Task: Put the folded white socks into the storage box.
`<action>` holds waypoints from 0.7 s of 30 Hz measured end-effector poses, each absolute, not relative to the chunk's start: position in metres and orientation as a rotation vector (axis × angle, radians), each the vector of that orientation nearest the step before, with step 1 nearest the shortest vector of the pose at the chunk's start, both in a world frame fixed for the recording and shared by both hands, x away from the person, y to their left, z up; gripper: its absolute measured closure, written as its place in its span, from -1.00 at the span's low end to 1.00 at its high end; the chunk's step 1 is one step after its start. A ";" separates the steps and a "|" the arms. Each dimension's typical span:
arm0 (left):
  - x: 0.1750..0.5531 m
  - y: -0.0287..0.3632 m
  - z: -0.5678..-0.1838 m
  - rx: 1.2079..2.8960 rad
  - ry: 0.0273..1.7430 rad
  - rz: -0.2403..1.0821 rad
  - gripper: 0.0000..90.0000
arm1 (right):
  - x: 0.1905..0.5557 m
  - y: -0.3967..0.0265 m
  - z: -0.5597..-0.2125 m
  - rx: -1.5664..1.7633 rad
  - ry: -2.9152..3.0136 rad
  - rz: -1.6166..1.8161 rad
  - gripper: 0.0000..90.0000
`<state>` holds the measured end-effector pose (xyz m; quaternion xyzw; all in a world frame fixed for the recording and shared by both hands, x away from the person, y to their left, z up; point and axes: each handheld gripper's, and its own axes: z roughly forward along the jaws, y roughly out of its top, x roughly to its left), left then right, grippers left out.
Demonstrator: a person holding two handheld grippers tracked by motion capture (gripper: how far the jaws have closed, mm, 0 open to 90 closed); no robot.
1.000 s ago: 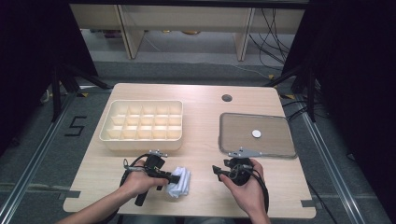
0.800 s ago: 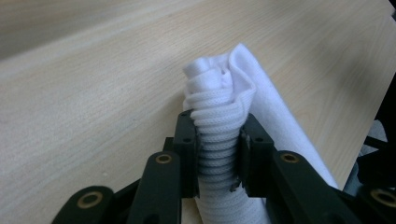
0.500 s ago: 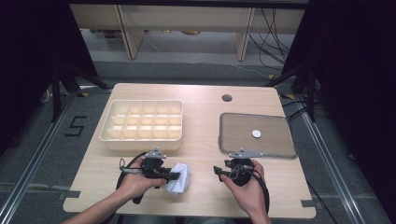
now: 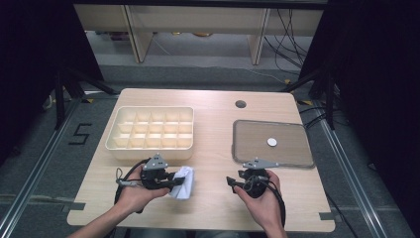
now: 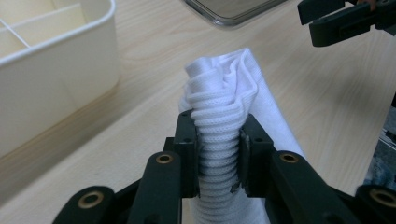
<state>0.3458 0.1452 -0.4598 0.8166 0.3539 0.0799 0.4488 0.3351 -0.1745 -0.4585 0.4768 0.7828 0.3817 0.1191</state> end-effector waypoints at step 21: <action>0.350 0.191 -0.431 1.900 0.950 0.329 0.61 | 0.336 -0.173 -0.458 1.383 2.279 1.132 0.05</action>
